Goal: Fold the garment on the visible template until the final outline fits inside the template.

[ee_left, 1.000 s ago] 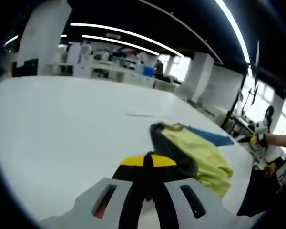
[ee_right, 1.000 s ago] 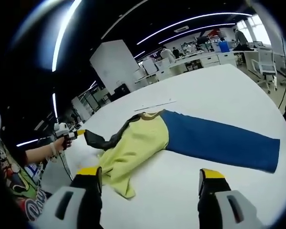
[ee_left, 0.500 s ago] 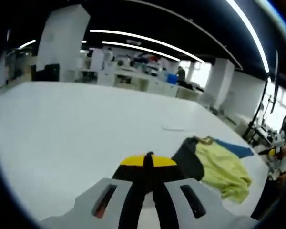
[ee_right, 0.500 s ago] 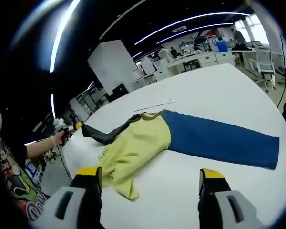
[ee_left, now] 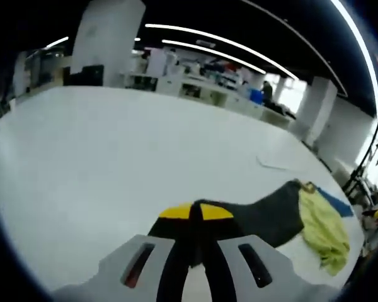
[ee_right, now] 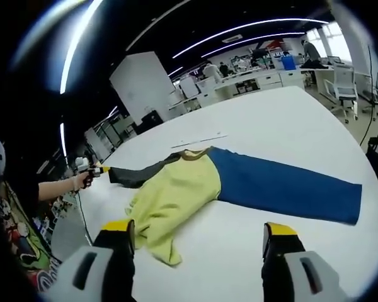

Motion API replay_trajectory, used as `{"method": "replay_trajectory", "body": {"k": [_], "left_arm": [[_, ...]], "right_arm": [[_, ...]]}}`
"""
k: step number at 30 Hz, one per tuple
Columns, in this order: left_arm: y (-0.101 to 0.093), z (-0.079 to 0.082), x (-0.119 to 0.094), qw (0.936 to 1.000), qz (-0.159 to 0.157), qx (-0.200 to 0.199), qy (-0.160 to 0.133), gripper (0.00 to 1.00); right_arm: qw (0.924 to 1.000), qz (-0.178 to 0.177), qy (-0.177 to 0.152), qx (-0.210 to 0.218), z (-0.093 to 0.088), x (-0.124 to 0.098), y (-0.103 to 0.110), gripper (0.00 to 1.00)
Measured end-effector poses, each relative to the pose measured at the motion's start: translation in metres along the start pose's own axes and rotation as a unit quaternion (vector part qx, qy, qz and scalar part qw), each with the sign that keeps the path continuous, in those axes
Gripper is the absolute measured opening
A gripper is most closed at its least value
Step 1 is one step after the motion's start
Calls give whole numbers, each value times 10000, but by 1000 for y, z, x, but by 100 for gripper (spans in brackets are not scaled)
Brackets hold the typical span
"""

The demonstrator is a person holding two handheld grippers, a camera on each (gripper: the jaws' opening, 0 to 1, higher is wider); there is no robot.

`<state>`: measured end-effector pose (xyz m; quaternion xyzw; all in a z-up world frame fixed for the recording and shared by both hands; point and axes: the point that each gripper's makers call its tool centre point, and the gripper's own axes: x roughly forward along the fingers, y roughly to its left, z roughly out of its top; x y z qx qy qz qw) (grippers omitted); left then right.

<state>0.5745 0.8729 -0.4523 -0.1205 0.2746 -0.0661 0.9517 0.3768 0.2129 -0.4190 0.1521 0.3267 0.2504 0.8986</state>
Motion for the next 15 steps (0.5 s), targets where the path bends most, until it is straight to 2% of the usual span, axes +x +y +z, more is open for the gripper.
{"method": "replay_trajectory", "body": {"k": [4,10,15], "left_arm": [[11,-6,15,9997,83,70,213,0],[30,-24,36,9981,288,-136,531,0],[40,-44,41,9936,422,-206,1026,0]], "right_arm": [[10000,-25,-3,-26,3,4,1,83],[10000,-49,-62,8,8,10,1,83],[10000,-79,-24,3,9,14,1,82]]}}
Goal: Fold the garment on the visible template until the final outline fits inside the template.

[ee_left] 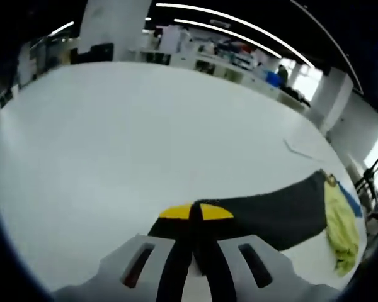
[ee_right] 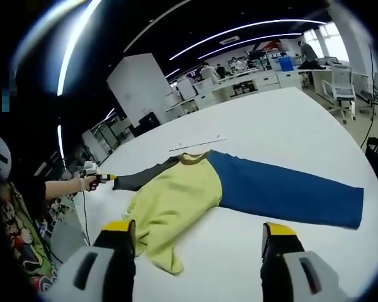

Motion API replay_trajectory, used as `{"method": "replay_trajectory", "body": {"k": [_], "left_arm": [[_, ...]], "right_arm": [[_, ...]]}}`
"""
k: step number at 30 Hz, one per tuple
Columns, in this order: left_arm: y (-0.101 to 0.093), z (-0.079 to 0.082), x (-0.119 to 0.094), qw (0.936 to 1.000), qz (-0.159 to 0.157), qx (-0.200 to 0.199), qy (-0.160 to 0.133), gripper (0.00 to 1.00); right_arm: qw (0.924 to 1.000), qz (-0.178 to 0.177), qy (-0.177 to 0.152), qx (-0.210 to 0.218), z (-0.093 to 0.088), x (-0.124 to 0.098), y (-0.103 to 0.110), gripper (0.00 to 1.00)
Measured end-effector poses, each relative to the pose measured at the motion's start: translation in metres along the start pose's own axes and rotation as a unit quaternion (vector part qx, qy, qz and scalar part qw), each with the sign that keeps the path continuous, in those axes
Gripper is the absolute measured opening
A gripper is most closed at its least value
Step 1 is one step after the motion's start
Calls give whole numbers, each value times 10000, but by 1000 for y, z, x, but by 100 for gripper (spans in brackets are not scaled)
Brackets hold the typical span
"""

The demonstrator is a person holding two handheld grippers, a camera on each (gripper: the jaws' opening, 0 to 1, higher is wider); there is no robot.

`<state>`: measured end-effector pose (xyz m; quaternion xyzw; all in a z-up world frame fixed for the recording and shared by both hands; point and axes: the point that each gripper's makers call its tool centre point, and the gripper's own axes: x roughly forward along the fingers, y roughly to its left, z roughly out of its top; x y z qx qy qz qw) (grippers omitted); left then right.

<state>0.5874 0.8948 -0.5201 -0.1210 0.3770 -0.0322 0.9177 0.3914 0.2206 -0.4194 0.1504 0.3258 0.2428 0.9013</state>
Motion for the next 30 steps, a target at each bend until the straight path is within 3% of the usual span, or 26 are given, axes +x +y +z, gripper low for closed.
{"method": "replay_trajectory", "body": {"k": [3,12,14,15,16,17,18,20,24,25,29,30], "left_arm": [[5,-9,1,9998,89,-38,171,0],[7,-17,1,9995,135,-27,269,0],[5,-16,0,9998,86,30,202,0],[2,-13,0,9999,-61,116,55,0],[-3,-2,-1,9992,-219,-1,-332,1],[-1,-2,-4,9992,-183,-62,-354,2],[-4,3,-8,9978,-256,-244,-557,4],[-4,5,-13,9961,-293,-491,-678,13],[-7,7,-22,9959,-332,-265,-794,30],[-12,10,-25,9945,-484,-228,-898,35],[-31,11,-34,9913,-785,72,-1055,73],[-35,10,-35,9910,-839,151,-1032,76]], "right_arm": [[10000,14,-21,46,1,2,1,81],[9999,113,-80,45,5,9,6,81],[9999,117,-74,59,5,9,7,81],[9999,117,-72,51,5,9,7,81],[9999,114,-65,47,4,9,7,81],[9999,122,-68,46,4,9,7,81],[9999,130,-56,41,4,9,8,81],[9999,120,-21,20,3,9,7,80],[9998,178,-51,-5,4,10,9,80],[9998,194,-66,-8,5,10,10,79],[9996,277,-77,-53,6,12,13,80],[9995,301,-80,-54,7,13,15,80]]}}
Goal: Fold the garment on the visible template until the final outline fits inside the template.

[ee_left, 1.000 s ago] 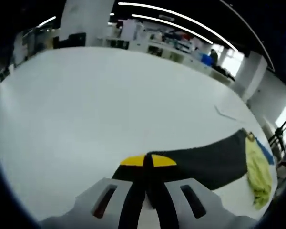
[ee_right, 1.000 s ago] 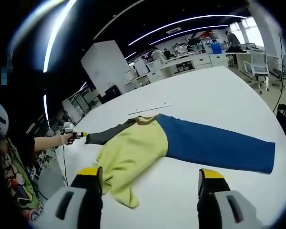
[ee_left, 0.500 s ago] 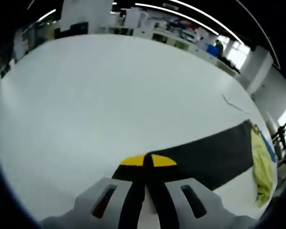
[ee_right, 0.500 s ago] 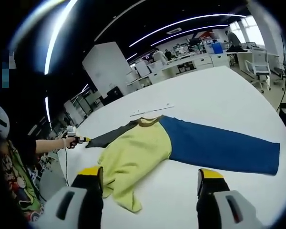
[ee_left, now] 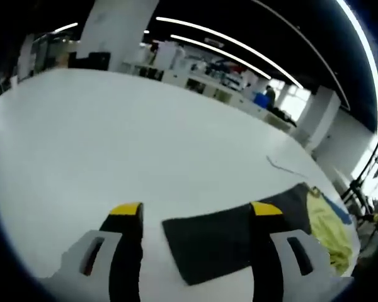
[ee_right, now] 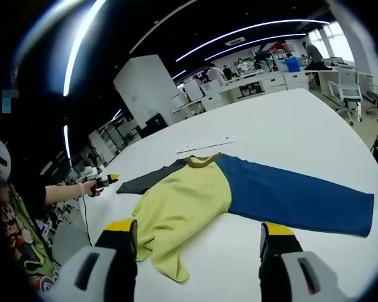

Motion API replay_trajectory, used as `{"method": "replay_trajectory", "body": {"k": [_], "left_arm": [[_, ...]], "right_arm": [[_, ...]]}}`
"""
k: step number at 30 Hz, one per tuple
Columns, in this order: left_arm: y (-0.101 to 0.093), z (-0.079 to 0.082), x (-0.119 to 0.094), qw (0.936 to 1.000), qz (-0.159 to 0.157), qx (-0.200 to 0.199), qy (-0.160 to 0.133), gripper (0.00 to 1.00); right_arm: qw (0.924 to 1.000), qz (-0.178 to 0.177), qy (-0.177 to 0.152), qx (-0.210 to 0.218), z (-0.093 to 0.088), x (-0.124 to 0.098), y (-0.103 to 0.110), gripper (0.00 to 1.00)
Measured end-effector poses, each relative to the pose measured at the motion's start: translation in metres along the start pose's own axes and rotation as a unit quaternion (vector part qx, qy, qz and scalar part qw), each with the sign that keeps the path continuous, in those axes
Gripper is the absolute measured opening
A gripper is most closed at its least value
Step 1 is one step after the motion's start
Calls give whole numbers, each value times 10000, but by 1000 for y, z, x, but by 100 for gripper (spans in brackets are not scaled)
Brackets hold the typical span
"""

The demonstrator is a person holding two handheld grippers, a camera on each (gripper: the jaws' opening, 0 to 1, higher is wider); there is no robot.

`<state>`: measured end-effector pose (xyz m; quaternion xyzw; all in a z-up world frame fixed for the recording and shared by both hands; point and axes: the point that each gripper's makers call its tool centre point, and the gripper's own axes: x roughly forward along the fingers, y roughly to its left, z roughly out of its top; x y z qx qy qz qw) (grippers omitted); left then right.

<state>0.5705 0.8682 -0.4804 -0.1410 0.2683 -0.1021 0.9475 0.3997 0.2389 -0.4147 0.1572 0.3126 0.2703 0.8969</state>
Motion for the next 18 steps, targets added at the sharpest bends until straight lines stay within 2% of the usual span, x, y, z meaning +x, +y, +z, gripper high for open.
{"method": "replay_trajectory", "body": {"k": [1,7,12,18], "left_arm": [[-5,-2,-2,9998,-79,198,62,78],[-25,-2,-9,9992,-306,275,26,87],[-47,0,-19,9985,-474,263,-50,84],[-85,3,-32,9966,-723,380,-145,83]], "right_arm": [[10000,22,-13,-6,1,1,1,80],[9998,165,-99,-52,6,4,7,79],[9994,285,-176,-108,10,6,10,79],[9985,450,-219,-218,13,5,13,80]]}}
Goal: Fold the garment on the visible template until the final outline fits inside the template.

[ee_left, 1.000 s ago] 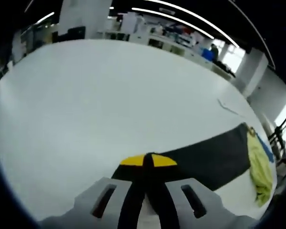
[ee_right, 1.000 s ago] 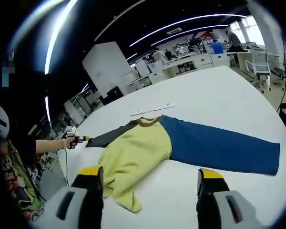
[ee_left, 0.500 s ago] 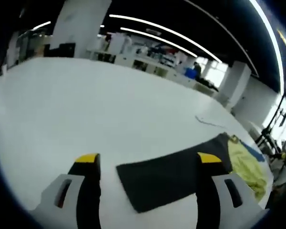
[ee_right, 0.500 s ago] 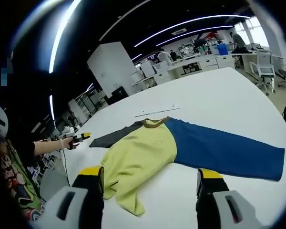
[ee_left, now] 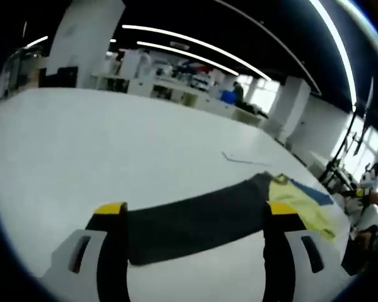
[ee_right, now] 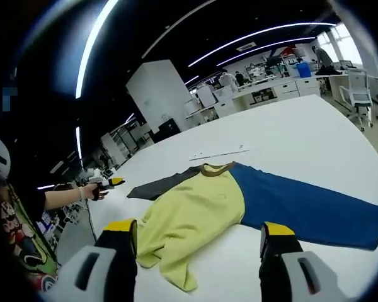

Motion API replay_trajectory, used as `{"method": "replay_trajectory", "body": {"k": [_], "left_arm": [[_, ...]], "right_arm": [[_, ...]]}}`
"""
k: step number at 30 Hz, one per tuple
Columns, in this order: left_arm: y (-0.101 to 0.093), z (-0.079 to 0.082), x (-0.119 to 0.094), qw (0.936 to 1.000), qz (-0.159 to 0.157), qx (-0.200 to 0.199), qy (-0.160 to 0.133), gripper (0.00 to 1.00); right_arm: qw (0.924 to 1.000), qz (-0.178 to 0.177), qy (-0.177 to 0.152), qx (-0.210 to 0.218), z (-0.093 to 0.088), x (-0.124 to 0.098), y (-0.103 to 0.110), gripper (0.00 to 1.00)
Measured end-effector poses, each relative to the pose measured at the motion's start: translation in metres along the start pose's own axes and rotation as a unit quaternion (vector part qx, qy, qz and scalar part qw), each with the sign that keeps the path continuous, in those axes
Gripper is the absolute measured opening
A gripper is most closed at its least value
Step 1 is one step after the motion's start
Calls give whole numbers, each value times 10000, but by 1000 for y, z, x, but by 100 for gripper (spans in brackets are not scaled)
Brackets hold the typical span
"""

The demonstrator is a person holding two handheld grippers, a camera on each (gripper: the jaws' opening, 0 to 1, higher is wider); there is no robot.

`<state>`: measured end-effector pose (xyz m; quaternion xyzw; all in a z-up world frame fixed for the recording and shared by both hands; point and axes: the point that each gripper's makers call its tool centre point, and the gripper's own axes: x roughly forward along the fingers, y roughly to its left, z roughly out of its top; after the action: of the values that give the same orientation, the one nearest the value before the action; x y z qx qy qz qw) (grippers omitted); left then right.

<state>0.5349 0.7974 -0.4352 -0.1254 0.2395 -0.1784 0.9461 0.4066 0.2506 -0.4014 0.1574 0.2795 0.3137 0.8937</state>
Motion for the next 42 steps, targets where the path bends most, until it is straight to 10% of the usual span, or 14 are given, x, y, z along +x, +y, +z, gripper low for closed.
{"method": "replay_trajectory", "body": {"k": [15,25,42], "left_arm": [[-112,-13,-16,9966,-759,321,-82,82],[-188,-50,-28,9874,-1299,872,260,80],[-224,-105,-34,9808,-1569,1017,557,75]], "right_arm": [[9995,234,74,-189,-8,-10,5,82],[9986,223,287,-386,-24,-17,6,82],[9985,288,281,-379,-38,-19,15,82]]}}
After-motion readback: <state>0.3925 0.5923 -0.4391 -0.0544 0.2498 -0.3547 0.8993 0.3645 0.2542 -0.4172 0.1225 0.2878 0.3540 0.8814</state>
